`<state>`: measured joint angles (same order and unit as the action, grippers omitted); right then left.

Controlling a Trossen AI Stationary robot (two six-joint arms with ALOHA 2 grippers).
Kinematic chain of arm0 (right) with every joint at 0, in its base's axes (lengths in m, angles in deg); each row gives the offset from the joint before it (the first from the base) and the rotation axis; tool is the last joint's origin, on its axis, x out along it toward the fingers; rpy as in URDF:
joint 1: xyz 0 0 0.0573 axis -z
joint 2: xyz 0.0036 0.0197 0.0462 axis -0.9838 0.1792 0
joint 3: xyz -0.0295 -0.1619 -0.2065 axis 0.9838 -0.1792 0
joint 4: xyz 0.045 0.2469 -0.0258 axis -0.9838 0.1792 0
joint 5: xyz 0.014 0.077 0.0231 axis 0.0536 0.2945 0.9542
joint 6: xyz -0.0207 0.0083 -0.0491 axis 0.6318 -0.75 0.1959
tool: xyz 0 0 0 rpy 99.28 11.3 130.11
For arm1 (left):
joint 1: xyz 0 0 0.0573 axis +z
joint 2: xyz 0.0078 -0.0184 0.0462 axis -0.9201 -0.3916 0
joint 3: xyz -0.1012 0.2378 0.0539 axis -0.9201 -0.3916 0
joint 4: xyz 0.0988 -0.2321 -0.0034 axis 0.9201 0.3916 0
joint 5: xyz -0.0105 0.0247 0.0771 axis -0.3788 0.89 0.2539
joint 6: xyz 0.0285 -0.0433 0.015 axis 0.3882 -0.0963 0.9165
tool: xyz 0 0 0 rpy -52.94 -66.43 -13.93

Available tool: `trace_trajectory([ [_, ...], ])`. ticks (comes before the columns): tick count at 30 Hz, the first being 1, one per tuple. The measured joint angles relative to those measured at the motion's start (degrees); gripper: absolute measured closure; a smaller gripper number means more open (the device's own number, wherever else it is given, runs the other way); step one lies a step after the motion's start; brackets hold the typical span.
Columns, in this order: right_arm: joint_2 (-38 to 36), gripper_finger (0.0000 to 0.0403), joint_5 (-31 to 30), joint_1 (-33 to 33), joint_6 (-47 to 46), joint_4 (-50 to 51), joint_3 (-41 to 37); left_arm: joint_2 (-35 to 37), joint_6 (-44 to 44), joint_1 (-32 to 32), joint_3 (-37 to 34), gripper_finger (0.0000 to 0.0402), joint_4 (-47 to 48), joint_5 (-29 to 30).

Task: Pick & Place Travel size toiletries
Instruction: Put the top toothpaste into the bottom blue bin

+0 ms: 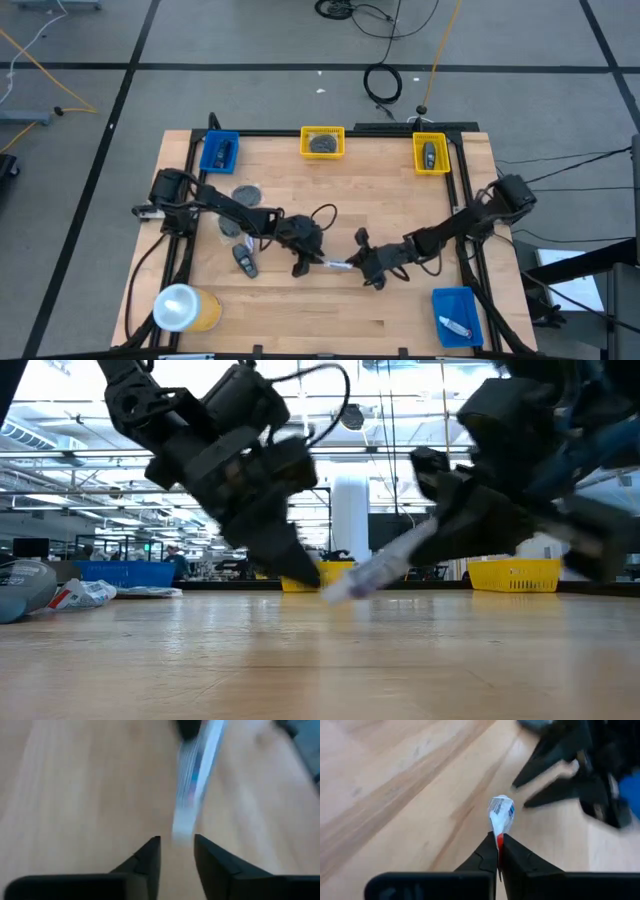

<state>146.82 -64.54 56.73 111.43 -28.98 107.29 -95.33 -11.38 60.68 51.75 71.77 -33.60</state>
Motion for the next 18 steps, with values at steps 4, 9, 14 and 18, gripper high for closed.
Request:
trace_trajectory([
  [4, -9.35, 0.0401, -3.87, -2.83, -7.41, 13.62, 1.36, 1.37, 1.44, 1.03, 0.09, 0.0236, 5.83, 7.07],
  [9, -20.29, 0.0402, -3.77, -6.00, -20.96, 47.23, 11.49, 1.23, 1.41, 0.40, -0.40, 0.0205, 6.98, 23.54],
  [14, -24.99, 0.0402, 2.56, -7.55, -40.99, 76.39, 24.58, 1.29, 1.84, -1.66, -0.37, 0.0198, 6.53, 34.62],
  [18, -25.79, 0.0402, 14.78, -8.72, -60.11, 90.86, 31.35, 1.29, 3.46, -2.66, -0.34, 0.0205, 5.63, 38.00],
])
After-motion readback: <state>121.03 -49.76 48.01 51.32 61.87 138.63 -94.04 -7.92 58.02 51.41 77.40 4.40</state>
